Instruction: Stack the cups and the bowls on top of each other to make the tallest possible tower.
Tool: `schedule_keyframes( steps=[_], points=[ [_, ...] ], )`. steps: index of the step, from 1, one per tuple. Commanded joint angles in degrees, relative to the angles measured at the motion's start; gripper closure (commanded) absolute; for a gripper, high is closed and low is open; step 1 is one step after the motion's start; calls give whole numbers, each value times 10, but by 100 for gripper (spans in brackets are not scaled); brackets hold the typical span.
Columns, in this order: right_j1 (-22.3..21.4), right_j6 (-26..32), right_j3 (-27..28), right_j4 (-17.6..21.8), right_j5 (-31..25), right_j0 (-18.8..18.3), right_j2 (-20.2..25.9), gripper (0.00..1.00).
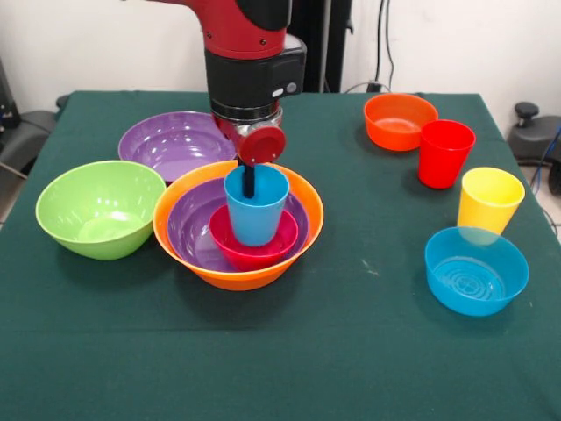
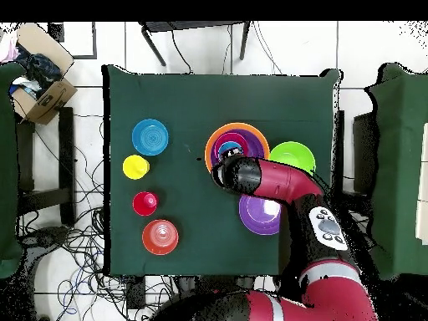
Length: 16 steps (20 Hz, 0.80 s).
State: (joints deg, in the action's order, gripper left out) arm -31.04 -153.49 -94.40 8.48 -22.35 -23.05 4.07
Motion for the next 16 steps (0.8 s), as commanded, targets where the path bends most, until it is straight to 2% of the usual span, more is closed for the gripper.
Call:
schedule_keyframes(
  steps=[1, 2, 5, 16],
  points=[
    [26, -3, -2, 32, 71, 13, 18, 100],
    [27, 7, -6, 33, 80, 1, 32, 100],
    [29, 0, 0, 27, 70, 13, 23, 100],
    [28, 4, 3, 18, 64, 15, 24, 100]
  ],
)
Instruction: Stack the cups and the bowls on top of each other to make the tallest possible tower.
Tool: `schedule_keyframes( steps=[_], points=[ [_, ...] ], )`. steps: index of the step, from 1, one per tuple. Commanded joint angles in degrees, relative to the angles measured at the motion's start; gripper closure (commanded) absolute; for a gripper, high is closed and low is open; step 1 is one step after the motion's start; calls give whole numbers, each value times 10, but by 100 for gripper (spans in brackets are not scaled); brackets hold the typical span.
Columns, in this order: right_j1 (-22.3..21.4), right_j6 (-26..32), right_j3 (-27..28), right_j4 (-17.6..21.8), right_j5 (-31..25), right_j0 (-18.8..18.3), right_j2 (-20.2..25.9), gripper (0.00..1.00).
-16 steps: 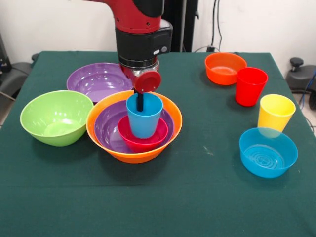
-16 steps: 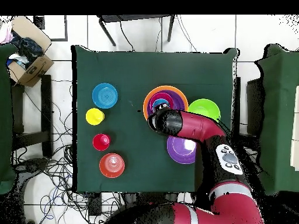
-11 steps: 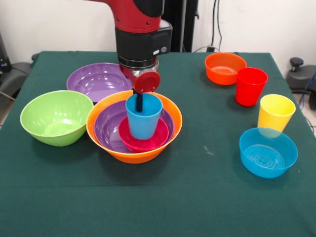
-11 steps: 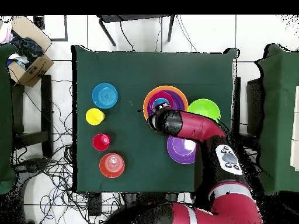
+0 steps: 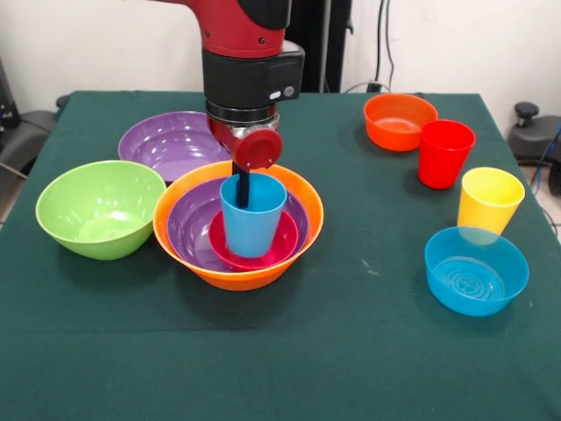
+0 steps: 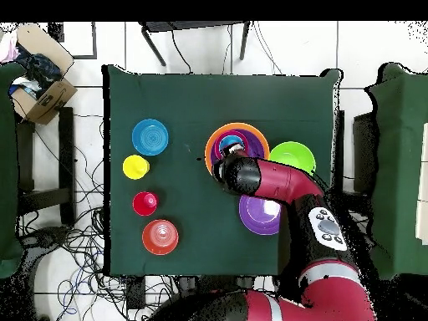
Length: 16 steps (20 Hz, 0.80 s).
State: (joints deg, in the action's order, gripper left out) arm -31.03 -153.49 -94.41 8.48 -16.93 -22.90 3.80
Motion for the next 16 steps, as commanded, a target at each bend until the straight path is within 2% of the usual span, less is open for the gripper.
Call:
schedule_keyframes(
  steps=[1, 16],
  points=[
    [31, 2, 6, 17, 11, 16, 25, 100],
    [40, 10, 11, 17, 13, 8, 36, 100]
  ],
)
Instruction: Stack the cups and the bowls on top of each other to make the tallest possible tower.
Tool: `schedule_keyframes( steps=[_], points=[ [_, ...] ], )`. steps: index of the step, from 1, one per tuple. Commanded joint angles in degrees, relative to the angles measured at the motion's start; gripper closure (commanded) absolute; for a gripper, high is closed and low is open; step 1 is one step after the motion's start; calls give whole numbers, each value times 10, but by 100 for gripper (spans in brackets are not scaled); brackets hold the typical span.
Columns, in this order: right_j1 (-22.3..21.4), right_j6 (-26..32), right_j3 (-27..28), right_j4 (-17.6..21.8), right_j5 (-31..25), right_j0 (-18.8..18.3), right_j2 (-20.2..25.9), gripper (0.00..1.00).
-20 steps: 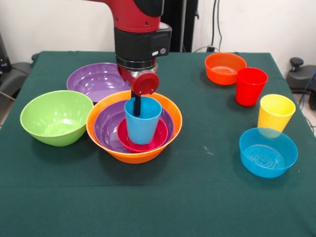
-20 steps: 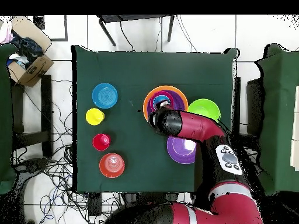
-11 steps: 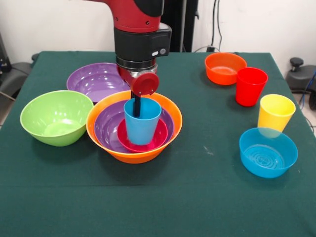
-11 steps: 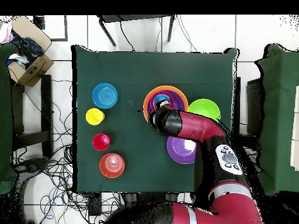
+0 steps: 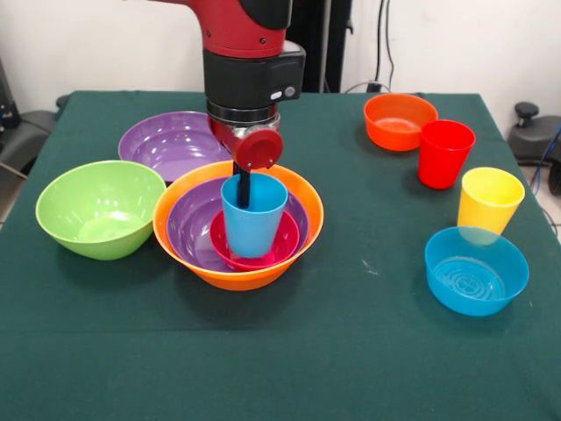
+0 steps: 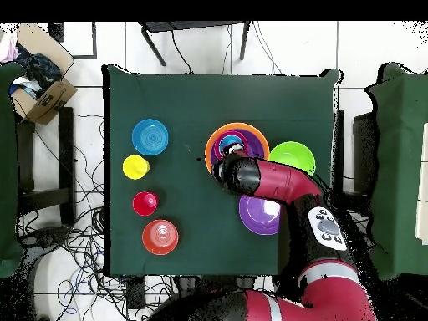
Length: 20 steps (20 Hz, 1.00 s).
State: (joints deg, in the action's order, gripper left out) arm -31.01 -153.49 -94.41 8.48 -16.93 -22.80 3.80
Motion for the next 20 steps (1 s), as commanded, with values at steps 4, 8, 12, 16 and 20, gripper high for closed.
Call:
schedule_keyframes(
  steps=[4, 8, 12, 16, 20],
  points=[
    [48, 10, 10, 17, 19, 4, 41, 100],
    [58, 21, 8, 19, 19, -9, 56, 100],
    [63, 23, 11, 23, 23, -10, 54, 100],
    [59, 22, 15, 25, 21, -4, 47, 100],
    [58, 31, 14, 29, 17, -5, 51, 100]
  ],
)
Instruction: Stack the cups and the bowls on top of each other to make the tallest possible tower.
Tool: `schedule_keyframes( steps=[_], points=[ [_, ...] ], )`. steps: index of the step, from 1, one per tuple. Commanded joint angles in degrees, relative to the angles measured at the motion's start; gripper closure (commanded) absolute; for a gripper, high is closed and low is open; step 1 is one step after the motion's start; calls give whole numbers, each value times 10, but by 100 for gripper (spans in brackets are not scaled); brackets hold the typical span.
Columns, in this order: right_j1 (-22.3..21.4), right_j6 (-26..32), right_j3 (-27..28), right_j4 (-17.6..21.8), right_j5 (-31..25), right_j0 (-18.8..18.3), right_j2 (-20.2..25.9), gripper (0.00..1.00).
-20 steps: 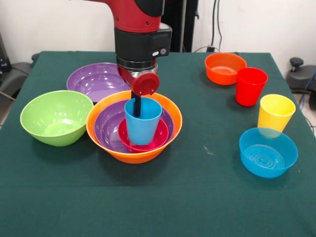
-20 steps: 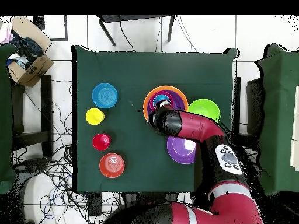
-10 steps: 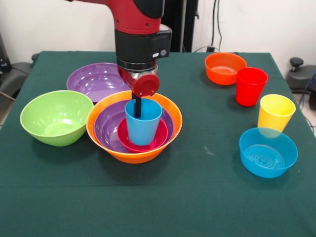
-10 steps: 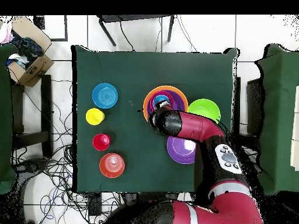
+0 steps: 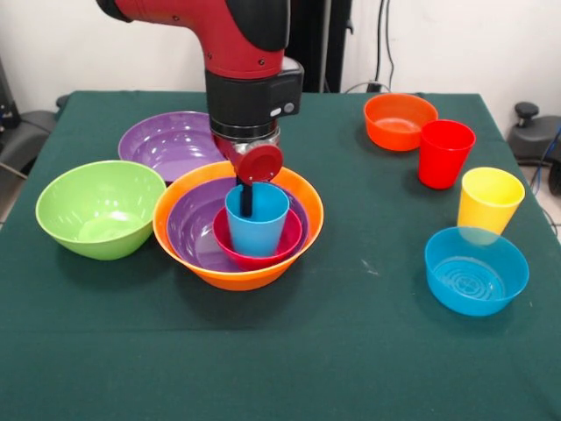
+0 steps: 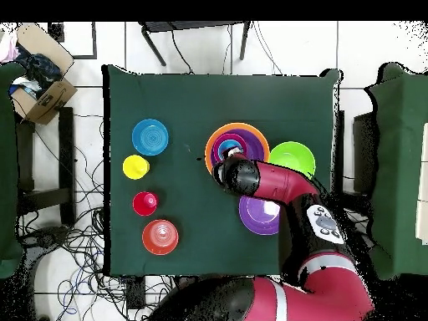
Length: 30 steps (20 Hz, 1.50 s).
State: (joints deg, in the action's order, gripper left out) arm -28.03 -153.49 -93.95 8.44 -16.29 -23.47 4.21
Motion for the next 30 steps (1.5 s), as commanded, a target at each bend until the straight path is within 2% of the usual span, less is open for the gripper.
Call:
schedule_keyframes(
  steps=[1, 2, 22, 26, 30],
  points=[
    [28, 29, 11, 30, 12, 4, 44, 100],
    [28, 29, 11, 32, 14, 5, 42, 0],
    [21, 35, 17, 28, -2, 3, 43, 0],
    [4, 39, 3, 18, -16, -11, 62, 0],
    [-32, 39, -17, 7, -36, -22, 76, 0]
  ],
)
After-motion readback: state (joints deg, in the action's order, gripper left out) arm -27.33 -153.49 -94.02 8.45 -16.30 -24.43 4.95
